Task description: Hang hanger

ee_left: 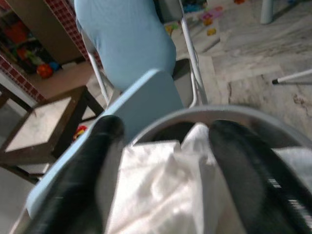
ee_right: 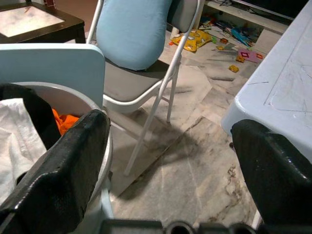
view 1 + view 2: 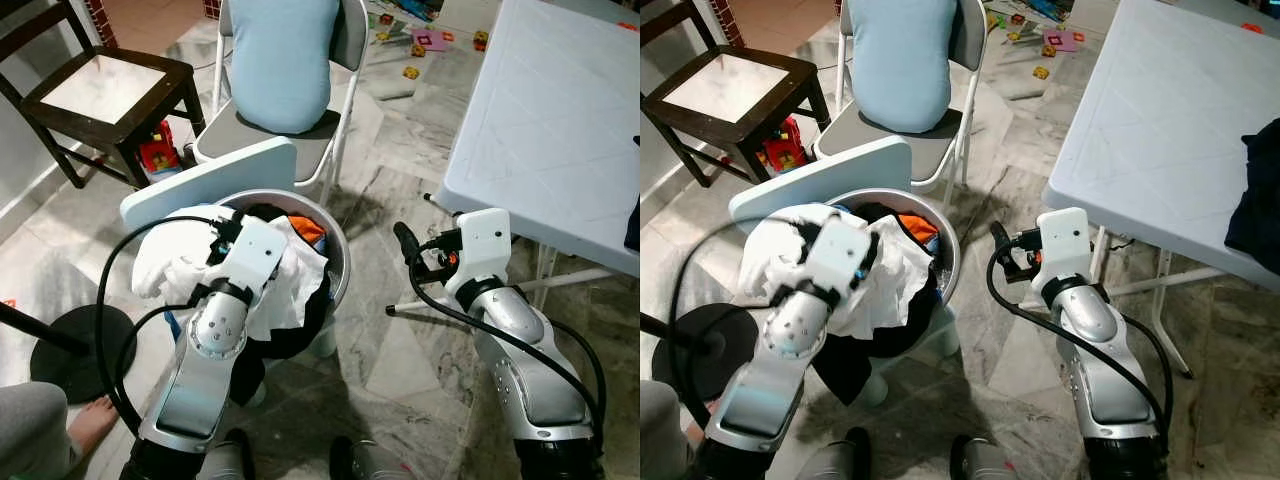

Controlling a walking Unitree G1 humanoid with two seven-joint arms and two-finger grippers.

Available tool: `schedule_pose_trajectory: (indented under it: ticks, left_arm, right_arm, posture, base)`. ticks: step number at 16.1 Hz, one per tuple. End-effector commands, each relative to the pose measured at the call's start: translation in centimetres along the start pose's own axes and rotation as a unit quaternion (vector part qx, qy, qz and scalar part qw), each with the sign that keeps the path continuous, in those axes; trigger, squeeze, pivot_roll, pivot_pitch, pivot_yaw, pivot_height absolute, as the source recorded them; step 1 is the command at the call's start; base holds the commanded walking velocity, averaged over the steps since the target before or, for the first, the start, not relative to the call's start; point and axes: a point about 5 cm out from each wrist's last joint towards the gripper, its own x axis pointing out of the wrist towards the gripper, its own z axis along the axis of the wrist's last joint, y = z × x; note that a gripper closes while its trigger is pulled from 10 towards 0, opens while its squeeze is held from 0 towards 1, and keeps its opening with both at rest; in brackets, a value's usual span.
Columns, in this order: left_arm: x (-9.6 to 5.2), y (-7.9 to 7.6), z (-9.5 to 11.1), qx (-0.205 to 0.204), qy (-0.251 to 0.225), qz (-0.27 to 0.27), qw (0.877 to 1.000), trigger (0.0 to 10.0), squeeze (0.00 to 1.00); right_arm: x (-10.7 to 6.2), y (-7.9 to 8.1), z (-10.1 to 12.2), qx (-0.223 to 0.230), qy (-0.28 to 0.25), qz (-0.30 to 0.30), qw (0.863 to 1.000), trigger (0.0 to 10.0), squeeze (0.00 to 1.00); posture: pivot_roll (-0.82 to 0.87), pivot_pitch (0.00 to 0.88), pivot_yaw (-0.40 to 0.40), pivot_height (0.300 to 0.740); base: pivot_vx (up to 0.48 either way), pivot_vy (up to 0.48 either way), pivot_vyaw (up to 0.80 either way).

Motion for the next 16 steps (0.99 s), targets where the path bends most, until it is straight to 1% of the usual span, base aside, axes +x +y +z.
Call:
schedule_pose_trajectory:
  ticks: [1, 3, 5, 6, 8, 9, 10, 12, 13, 15, 16]
  left_arm:
    - [-0.3, -0.5, 0.0, 0.002, 0.005, -0.011, 1.000, 10.0, 1.00]
    - [-0.7, -0.7, 0.0, 0.007, 0.005, -0.013, 1.000, 10.0, 1.00]
    - [-1.2, -0.2, 0.5, -0.002, -0.006, 0.009, 1.000, 10.0, 1.00]
    - [-1.6, 0.5, 0.7, -0.015, -0.012, 0.043, 0.999, 10.0, 1.00]
    - [-2.5, 2.2, 0.3, -0.040, -0.004, 0.116, 0.992, 10.0, 1.00]
    - [-2.7, 2.5, 0.1, -0.043, 0.002, 0.129, 0.991, 10.0, 1.00]
    - [-3.0, 2.9, -0.3, -0.059, 0.012, 0.141, 0.988, 10.0, 1.00]
    - [-3.4, 3.0, -1.1, -0.099, 0.041, 0.157, 0.982, 10.0, 1.00]
    - [-3.5, 2.7, -1.7, -0.126, 0.063, 0.155, 0.978, 10.0, 1.00]
    - [-3.6, 2.3, -2.1, -0.112, 0.071, 0.143, 0.981, 10.0, 1.00]
    - [-3.6, 2.0, -2.4, -0.117, 0.076, 0.135, 0.981, 10.0, 1.00]
  right_arm:
    - [-0.2, 0.0, -0.4, 0.000, 0.008, -0.002, 1.000, 10.0, 0.00]
    - [-0.2, 0.0, -0.4, -0.001, 0.008, -0.003, 1.000, 10.0, 0.00]
    - [-0.2, -0.1, -0.5, -0.002, 0.008, -0.003, 1.000, 10.0, 0.00]
    - [-0.2, -0.1, -0.5, -0.003, 0.009, -0.003, 1.000, 10.0, 0.00]
    - [-0.2, 0.0, -0.6, -0.003, 0.010, -0.002, 1.000, 10.0, 0.00]
    - [-0.2, 0.0, -0.6, -0.003, 0.010, -0.001, 1.000, 10.0, 0.00]
    - [-0.1, 0.1, -0.6, -0.003, 0.010, 0.000, 1.000, 10.0, 0.00]
    - [-0.1, 0.1, -0.6, -0.003, 0.011, 0.002, 1.000, 10.0, 0.00]
    - [-0.1, 0.1, -0.6, -0.003, 0.011, 0.003, 1.000, 10.0, 0.00]
    - [-0.1, 0.1, -0.6, -0.003, 0.011, 0.003, 1.000, 10.0, 0.00]
    - [-0.1, 0.1, -0.6, -0.004, 0.010, 0.004, 1.000, 10.0, 0.00]
  posture:
    - [-0.04, 0.244, -0.104, 0.740]
    - [-0.04, 0.244, -0.103, 0.740]
    - [-0.04, 0.244, -0.103, 0.740]
    - [-0.04, 0.245, -0.102, 0.740]
    - [-0.03, 0.246, -0.105, 0.740]
    - [-0.03, 0.246, -0.106, 0.740]
    - [-0.03, 0.246, -0.107, 0.740]
    - [-0.03, 0.247, -0.109, 0.740]
    - [-0.03, 0.246, -0.109, 0.740]
    - [-0.03, 0.246, -0.108, 0.740]
    - [-0.03, 0.247, -0.108, 0.740]
  base:
    - [0.000, 0.000, 0.00]
    - [0.000, 0.000, 0.00]
    - [0.000, 0.000, 0.00]
    - [0.000, 0.000, 0.00]
    - [0.000, 0.000, 0.00]
    - [0.000, 0.000, 0.00]
    - [0.000, 0.000, 0.00]
    - [0.000, 0.000, 0.00]
    - [0.000, 0.000, 0.00]
    - [0.000, 0.000, 0.00]
    - [0.000, 0.000, 0.00]
